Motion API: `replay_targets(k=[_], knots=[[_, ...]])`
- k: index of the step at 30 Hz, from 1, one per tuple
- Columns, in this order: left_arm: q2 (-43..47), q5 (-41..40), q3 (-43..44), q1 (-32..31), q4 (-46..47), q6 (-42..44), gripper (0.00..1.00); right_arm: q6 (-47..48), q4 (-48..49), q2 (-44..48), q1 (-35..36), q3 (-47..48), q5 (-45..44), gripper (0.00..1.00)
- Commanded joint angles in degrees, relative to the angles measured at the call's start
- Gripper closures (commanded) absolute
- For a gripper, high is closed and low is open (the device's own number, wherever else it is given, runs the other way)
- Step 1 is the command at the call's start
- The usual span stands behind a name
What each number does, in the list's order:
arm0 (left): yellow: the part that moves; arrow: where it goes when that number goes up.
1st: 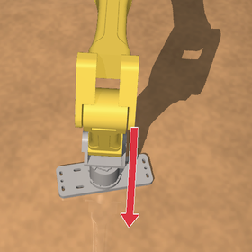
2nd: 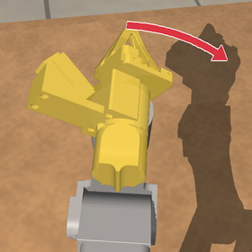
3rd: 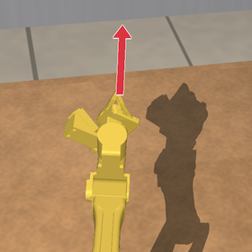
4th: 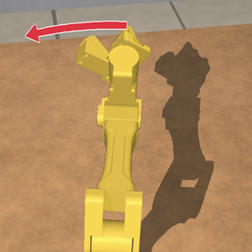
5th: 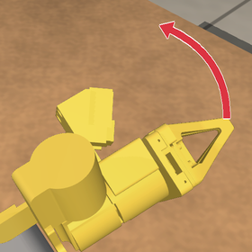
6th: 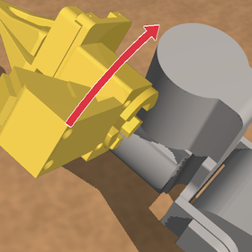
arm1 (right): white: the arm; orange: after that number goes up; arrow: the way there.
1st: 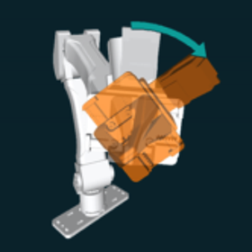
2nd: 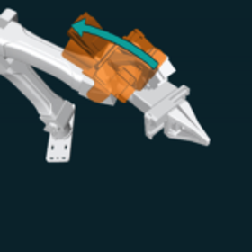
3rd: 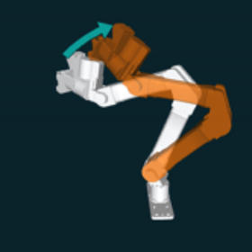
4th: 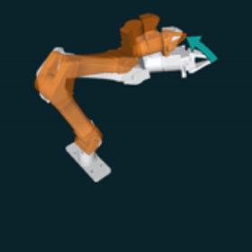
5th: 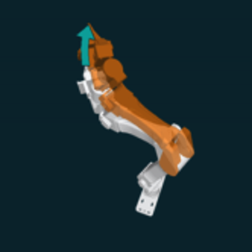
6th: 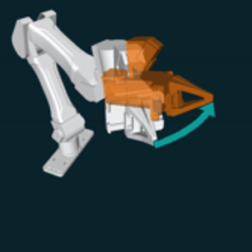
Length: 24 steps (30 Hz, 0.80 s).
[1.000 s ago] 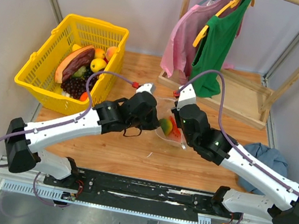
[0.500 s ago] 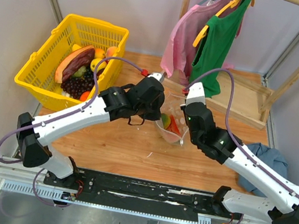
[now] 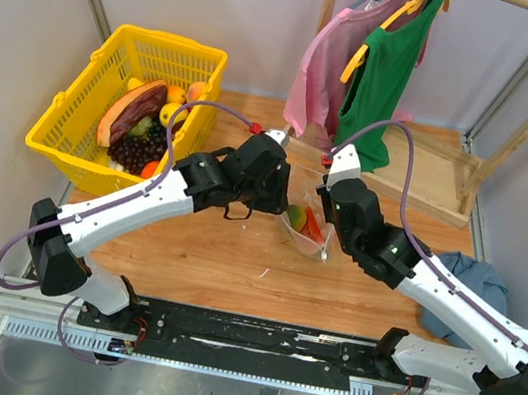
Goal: Place the food in the zip-top bag and seal the zipper
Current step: Pick up the fake fruit from the bin.
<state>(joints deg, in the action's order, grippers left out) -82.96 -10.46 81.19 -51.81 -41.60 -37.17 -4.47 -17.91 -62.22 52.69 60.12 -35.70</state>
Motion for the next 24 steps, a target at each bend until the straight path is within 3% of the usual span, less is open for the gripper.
replay_targets(k=[1, 4, 11, 19, 24], knots=[[3.34, -0.92, 0.27, 0.35, 3.23, 1.51, 0.49, -1.76, 0.69, -0.74, -0.83, 2.07, 2.32, 0.99], [4.38, -1.81, 1.03, 1.08, 3.36, 2.50, 0.30, -2.02, 0.50, -1.48, -0.83, 2.65, 1.95, 0.99], [7.51, -7.11, 4.06, 7.26, -0.11, 6.26, 0.12, -1.70, 0.63, -2.43, -0.83, 2.95, 1.69, 0.99], [12.02, -6.10, 4.92, 26.15, -1.91, 10.95, 0.04, -0.81, 1.34, -2.80, -0.83, 2.55, 1.84, 0.99], [11.43, -1.18, 5.43, 40.10, -1.29, 13.17, 0.01, -0.70, 1.61, -3.09, -0.83, 2.08, 2.49, 0.99]])
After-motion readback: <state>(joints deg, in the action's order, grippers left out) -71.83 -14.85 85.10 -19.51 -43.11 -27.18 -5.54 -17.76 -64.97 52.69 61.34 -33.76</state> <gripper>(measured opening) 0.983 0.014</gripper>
